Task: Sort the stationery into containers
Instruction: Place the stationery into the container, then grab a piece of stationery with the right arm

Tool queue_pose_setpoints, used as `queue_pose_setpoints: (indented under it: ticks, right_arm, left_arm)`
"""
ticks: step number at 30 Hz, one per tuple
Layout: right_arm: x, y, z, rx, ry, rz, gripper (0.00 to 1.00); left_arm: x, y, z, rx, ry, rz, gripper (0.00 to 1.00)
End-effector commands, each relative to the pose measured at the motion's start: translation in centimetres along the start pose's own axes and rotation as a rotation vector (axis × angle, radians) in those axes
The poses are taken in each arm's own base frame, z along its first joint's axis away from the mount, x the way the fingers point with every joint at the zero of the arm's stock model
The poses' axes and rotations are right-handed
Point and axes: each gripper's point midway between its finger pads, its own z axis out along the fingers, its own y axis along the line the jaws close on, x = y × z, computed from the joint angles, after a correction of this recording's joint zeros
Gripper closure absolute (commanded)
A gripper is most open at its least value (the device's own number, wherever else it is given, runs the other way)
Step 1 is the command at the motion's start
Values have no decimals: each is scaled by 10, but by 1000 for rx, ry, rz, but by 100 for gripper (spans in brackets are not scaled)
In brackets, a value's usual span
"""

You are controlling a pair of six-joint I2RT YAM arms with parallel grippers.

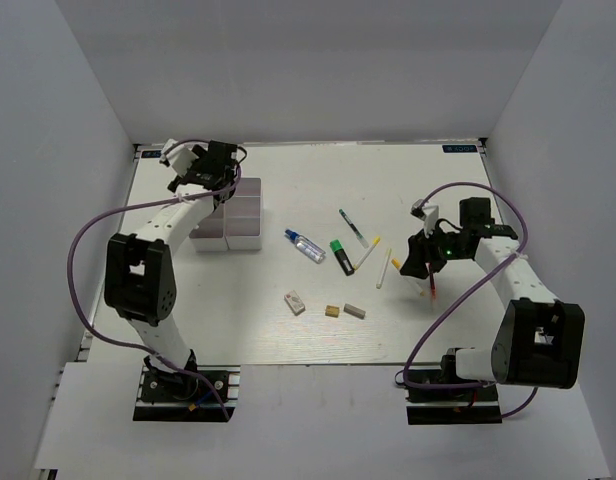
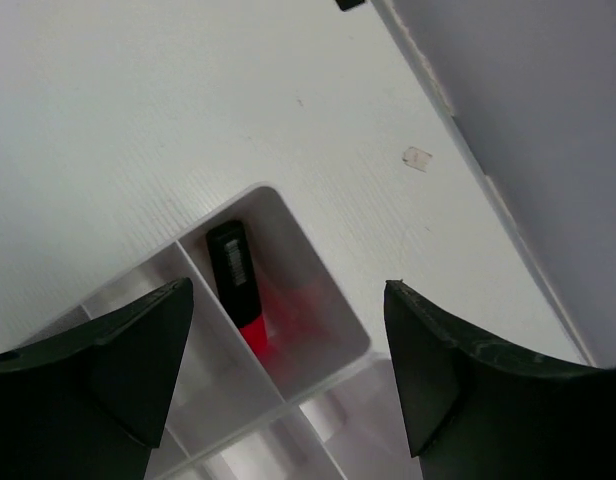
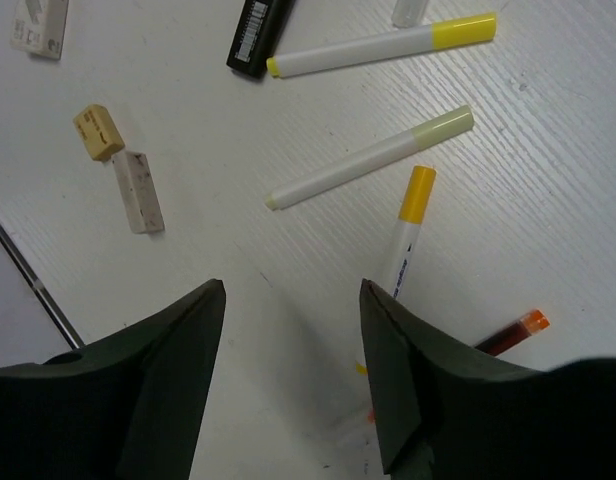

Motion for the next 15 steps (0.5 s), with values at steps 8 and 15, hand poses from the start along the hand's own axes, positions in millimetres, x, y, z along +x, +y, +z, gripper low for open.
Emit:
queue_pose_setpoints:
  ticks: [8,15]
  right_arm:
    - [-44,3,37,-30,106,-125,33]
    - [-90,-3,105,109,228,-127,42]
  left_arm:
    - [-23,1,-106,470,262,167,11]
    - [23,90,-151,626,409,505,3]
